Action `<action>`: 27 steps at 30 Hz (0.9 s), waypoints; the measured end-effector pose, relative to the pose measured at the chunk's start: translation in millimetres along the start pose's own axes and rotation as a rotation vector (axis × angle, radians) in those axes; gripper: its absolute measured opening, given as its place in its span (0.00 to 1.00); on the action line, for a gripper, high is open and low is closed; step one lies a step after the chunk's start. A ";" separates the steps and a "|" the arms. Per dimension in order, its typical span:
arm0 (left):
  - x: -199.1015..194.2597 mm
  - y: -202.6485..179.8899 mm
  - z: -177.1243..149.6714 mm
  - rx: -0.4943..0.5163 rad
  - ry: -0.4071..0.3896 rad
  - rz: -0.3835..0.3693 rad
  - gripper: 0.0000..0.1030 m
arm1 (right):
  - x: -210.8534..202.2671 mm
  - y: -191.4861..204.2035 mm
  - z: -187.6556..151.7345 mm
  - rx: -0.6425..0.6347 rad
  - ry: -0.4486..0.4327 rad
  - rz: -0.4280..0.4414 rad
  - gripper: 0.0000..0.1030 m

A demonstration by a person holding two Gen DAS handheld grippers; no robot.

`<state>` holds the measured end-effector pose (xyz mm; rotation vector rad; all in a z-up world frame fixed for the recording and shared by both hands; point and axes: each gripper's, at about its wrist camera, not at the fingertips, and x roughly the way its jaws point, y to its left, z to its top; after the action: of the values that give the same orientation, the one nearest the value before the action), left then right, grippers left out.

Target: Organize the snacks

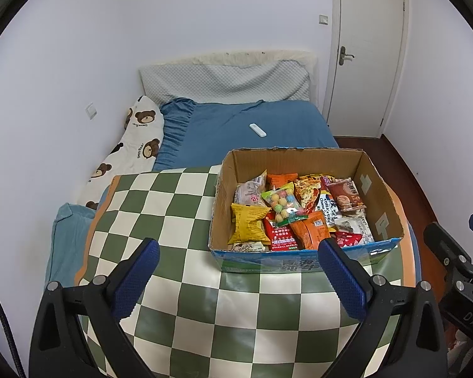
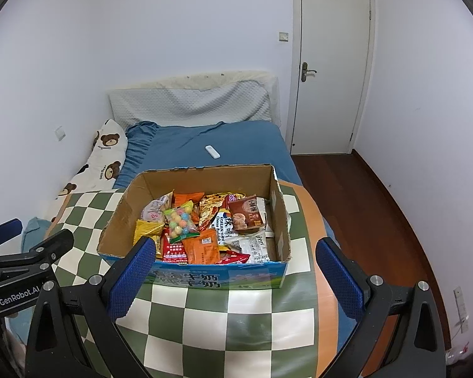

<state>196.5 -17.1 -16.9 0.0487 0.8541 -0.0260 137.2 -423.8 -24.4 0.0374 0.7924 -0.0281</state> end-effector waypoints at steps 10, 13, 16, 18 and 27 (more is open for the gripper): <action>-0.4 -0.3 -0.5 0.002 -0.001 0.001 1.00 | -2.0 -0.7 -0.7 0.005 0.001 0.004 1.00; -0.5 -0.3 -0.6 0.001 0.000 -0.001 1.00 | -2.1 -0.8 -1.2 0.004 0.003 0.004 1.00; -0.6 -0.3 -0.6 0.001 0.000 0.001 1.00 | -2.1 -0.6 -1.3 0.004 0.005 0.004 1.00; -2.1 -0.2 0.0 0.000 0.001 0.001 1.00 | -2.0 -0.9 -1.6 0.003 0.005 0.004 1.00; -3.1 -0.1 0.4 0.002 -0.002 0.002 1.00 | -2.5 -1.4 -1.9 0.003 0.003 0.007 1.00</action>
<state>194.8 -17.3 -14.3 0.0515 0.8519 -0.0246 134.1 -425.0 -24.0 0.0435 0.7954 -0.0226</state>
